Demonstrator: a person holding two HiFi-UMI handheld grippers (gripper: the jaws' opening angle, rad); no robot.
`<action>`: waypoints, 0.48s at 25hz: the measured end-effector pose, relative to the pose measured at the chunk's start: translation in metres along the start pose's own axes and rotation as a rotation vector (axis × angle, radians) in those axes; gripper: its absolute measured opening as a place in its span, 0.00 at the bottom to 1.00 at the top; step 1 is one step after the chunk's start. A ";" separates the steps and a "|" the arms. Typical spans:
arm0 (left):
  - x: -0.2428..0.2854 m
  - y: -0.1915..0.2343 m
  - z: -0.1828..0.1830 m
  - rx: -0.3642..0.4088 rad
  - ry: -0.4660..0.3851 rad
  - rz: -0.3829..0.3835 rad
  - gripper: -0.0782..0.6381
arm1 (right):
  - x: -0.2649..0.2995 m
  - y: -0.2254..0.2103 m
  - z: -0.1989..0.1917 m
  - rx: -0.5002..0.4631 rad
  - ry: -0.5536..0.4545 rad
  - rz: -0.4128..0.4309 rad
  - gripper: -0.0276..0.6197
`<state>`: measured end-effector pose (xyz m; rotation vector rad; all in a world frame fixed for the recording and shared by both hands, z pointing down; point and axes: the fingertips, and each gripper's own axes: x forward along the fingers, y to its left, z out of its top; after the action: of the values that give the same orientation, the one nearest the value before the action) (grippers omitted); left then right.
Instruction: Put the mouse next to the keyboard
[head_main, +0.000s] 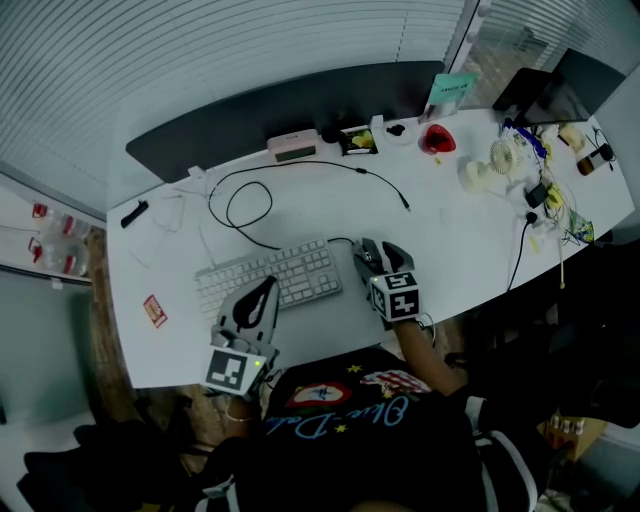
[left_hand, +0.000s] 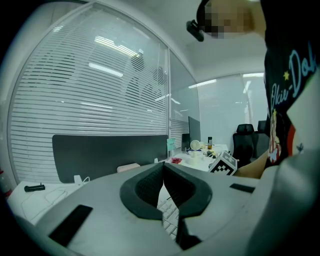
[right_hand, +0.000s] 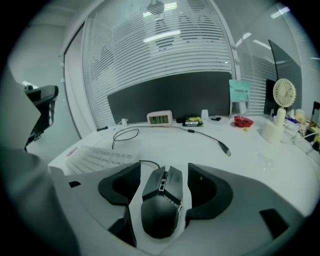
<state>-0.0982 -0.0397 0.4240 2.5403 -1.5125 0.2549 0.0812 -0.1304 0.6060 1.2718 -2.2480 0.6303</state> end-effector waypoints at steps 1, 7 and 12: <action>0.000 0.000 0.000 0.000 0.000 0.000 0.11 | -0.004 -0.001 0.008 0.014 -0.031 -0.004 0.49; 0.000 0.004 0.001 0.002 -0.014 0.001 0.11 | -0.039 -0.013 0.062 0.078 -0.249 -0.059 0.11; -0.001 0.006 0.004 0.002 -0.025 0.006 0.11 | -0.066 -0.005 0.105 0.075 -0.387 -0.009 0.06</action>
<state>-0.1037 -0.0426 0.4202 2.5498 -1.5293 0.2265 0.0964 -0.1525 0.4854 1.5503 -2.5435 0.5028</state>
